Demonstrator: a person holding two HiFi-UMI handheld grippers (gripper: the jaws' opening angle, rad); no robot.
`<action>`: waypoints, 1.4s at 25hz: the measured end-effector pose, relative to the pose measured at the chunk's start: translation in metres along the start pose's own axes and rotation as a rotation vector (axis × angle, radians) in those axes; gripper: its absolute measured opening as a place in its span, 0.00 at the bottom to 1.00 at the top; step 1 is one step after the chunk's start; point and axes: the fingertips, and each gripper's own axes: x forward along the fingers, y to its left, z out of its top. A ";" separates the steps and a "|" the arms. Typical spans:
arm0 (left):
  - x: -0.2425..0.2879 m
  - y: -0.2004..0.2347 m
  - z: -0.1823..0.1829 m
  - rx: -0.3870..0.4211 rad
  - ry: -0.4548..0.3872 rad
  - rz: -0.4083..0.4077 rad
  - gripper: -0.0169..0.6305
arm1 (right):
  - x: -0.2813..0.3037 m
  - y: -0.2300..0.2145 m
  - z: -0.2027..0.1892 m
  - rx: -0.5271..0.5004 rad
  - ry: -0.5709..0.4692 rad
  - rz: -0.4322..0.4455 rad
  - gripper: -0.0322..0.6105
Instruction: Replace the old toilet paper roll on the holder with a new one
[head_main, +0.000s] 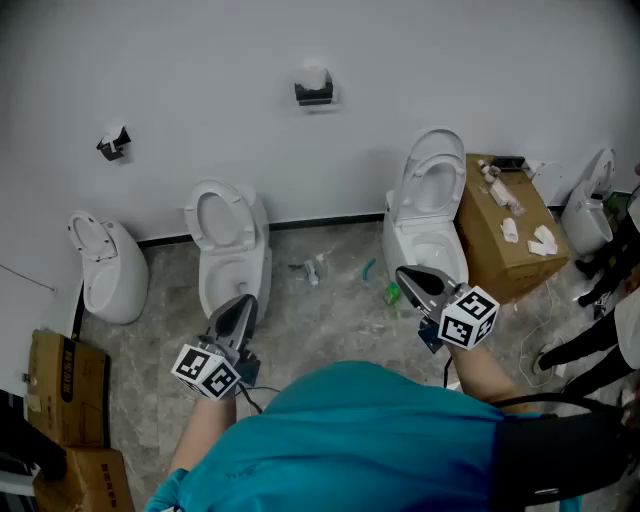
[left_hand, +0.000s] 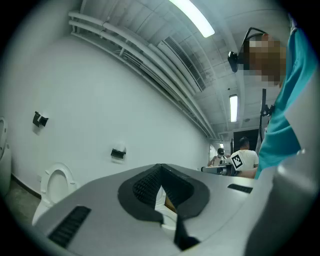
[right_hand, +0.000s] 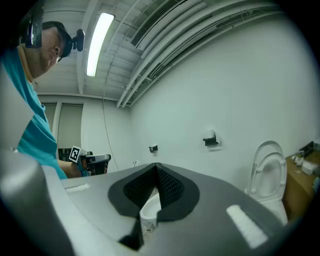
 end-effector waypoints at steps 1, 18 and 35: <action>0.000 0.001 -0.001 0.001 -0.006 -0.003 0.04 | 0.000 0.000 -0.001 -0.001 0.002 0.000 0.05; 0.024 -0.009 -0.006 0.001 0.010 -0.006 0.04 | -0.016 -0.023 0.008 0.020 -0.039 -0.002 0.05; 0.114 -0.061 -0.032 0.000 0.033 0.001 0.04 | -0.059 -0.111 0.016 -0.008 -0.007 0.052 0.05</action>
